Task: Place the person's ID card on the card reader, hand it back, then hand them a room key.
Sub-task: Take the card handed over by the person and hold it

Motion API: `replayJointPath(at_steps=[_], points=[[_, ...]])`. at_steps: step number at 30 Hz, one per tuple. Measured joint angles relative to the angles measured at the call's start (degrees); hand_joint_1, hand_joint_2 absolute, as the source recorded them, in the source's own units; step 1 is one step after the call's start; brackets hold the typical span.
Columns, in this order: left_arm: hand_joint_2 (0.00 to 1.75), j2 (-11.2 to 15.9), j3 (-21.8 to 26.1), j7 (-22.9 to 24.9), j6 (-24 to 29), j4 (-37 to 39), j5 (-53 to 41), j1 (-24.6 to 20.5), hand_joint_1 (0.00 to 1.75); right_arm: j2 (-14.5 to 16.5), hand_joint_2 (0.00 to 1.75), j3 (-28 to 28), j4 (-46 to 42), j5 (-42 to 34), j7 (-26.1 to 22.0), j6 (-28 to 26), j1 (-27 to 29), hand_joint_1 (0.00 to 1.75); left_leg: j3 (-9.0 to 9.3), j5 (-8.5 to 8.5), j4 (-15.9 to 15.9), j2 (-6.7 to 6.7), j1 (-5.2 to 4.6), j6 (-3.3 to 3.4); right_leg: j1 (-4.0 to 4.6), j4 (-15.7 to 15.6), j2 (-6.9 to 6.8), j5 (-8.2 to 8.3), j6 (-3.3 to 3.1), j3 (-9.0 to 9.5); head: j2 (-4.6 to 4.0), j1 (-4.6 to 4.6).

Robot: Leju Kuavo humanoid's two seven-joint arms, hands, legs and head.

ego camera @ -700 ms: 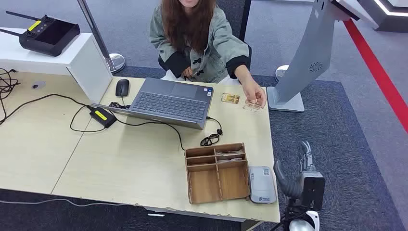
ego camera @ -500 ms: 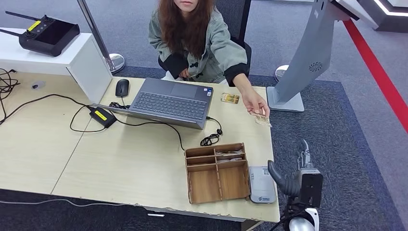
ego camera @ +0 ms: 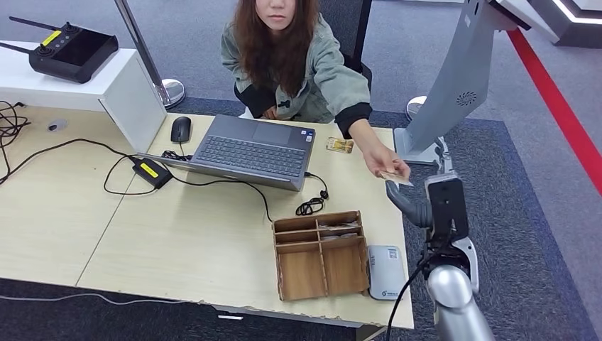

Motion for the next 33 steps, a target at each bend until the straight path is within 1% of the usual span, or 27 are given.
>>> replayJointPath(at_steps=[5, 10, 22, 23, 24, 25, 27, 28, 29, 33], points=[[0.0, -0.2, -0.9, 0.0, -0.3, 0.0, 0.0, -0.1, 0.0, 0.1, 1.75, 2.5, 1.1, 2.0, 1.4, -0.1, -3.2, 0.0, -0.02, 0.0, 0.0, 0.01, 0.01, 0.0, 0.01, 0.0, 0.0, 0.0, -0.01, -0.01, 0.0, 0.01], [0.0, -0.3, -1.1, 0.0, -0.4, 0.0, 0.0, -0.1, 0.0, 0.4, 1.75, 4.8, 2.9, 2.7, 1.8, 0.0, -5.2, 0.0, -0.02, 0.0, 0.0, -0.01, 0.02, 0.0, 0.01, 0.0, -0.01, -0.01, -0.01, -0.01, 0.0, 0.0], [0.0, -0.3, -1.1, 0.2, -0.4, 0.0, 0.0, 0.0, 0.0, 0.5, 1.75, 6.4, 6.0, 2.2, 1.4, -0.1, -5.8, 0.0, -0.04, -0.01, 0.0, -0.01, 0.01, 0.0, 0.01, 0.0, -0.01, -0.01, 0.0, -0.01, 0.0, 0.01], [0.0, -0.3, -1.1, 0.2, -0.4, 0.0, 0.0, 0.0, 0.0, 0.5, 1.75, 6.5, 6.2, 2.1, 1.3, -0.1, -5.8, 0.03, -0.04, -0.01, 0.0, -0.01, 0.01, 0.0, 0.01, 0.0, -0.01, -0.01, 0.0, -0.01, 0.0, 0.01], [0.0, -0.2, -1.1, 0.2, -0.4, 0.0, 0.0, 0.0, 0.0, 0.5, 1.75, 6.6, 6.4, 2.0, 1.3, -0.1, -5.8, 0.16, -0.04, -0.01, 0.0, -0.01, 0.01, 0.0, 0.01, 0.0, -0.01, -0.01, 0.0, -0.01, 0.0, 0.01], [0.0, -0.2, -1.1, 0.2, -0.4, 0.0, 0.0, 0.0, 0.0, 0.5, 1.75, 6.7, 6.6, 2.0, 1.2, -0.1, -5.8, 0.54, -0.04, -0.01, 0.0, -0.01, 0.01, 0.0, 0.01, 0.0, -0.01, -0.01, 0.0, -0.01, 0.0, 0.01], [0.0, -0.2, -1.1, 0.2, -0.4, 0.0, 0.1, 0.0, 0.0, 0.5, 1.75, 6.9, 7.1, 1.9, 1.2, -0.1, -5.8, 1.38, -0.04, -0.01, 0.0, -0.01, 0.01, 0.0, 0.01, 0.0, -0.01, -0.01, 0.0, -0.01, 0.0, 0.01], [0.0, -0.2, -1.1, 0.2, -0.4, 0.0, 0.1, 0.0, 0.0, 0.5, 1.75, 7.0, 7.3, 1.8, 1.1, -0.1, -5.8, 1.69, -0.03, -0.01, 0.0, -0.01, 0.01, 0.0, 0.01, 0.0, -0.01, -0.01, 0.0, -0.02, 0.0, 0.01], [0.0, -0.2, -1.1, 0.2, -0.4, 0.0, 0.1, 0.0, 0.0, 0.5, 1.75, 7.1, 7.5, 1.7, 1.1, -0.1, -5.8, 1.75, -0.03, -0.01, 0.0, -0.01, 0.01, 0.0, 0.01, 0.0, -0.01, -0.01, 0.0, -0.02, 0.0, 0.01], [0.0, -0.2, -1.1, 0.2, -0.3, 0.0, 0.1, 0.0, 0.0, 0.5, 1.75, 7.2, 8.0, 1.6, 0.6, -0.3, -5.7, 1.75, -0.03, -0.01, 0.0, -0.01, 0.01, 0.0, 0.01, 0.0, -0.01, -0.02, -0.01, -0.02, 0.0, 0.01]])
